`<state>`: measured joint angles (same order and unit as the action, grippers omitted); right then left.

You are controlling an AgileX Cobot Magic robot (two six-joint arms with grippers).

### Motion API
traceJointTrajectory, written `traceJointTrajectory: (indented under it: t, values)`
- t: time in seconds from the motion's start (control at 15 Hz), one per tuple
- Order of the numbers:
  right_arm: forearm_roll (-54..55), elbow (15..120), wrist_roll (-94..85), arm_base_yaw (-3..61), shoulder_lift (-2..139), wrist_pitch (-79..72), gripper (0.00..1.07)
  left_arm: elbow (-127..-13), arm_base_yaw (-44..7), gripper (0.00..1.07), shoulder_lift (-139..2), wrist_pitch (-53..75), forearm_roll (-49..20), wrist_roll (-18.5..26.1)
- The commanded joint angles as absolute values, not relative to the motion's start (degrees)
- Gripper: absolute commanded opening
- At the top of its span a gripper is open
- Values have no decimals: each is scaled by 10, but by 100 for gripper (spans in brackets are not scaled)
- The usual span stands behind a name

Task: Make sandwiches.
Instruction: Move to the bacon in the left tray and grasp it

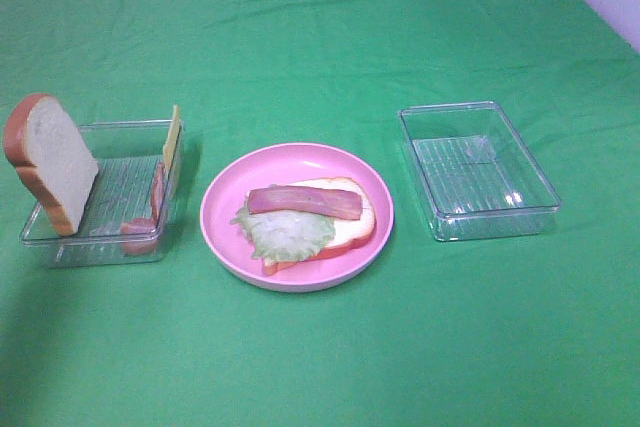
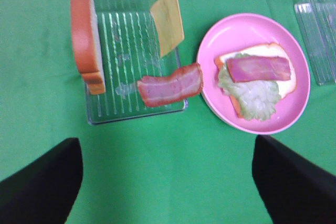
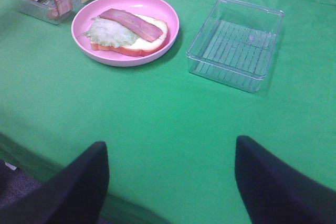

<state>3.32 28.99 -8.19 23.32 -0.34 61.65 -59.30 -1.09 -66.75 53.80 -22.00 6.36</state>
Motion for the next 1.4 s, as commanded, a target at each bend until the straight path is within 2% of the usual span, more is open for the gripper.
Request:
traceJointTrajectory:
  t: [0.07,0.2,0.27,0.33,0.47,0.6,0.93,1.13,1.33,1.4]
  values:
    - [32,289,-88,234,-10,609,66,-631,-99,83,-772,525,-198,3]
    - [32,289,-88,234,-10,609,66,-652,-159,83,-835,517,-135,-80]
    - [32,289,-88,234,-10,609,66,-652,-159,83,-835,517,-135,-80]
    - [32,289,-88,234,-10,609,66,-677,-209,83,-898,521,-73,-154]
    - [32,289,-88,234,-10,609,66,-727,-264,83,-980,559,-5,-218]
    - [32,289,-88,234,-10,609,66,-771,-283,83,-1052,590,37,-278]
    - [32,289,-88,234,-10,609,66,-820,-283,83,-1129,581,37,-280]
    - [32,289,-88,234,-10,609,66,-826,-283,75,-1160,557,34,-281]
    - [32,289,-88,234,-10,609,66,-826,-283,74,-1172,549,34,-281]
    - [32,289,-88,234,-10,609,66,-826,-283,70,-1173,541,34,-281]
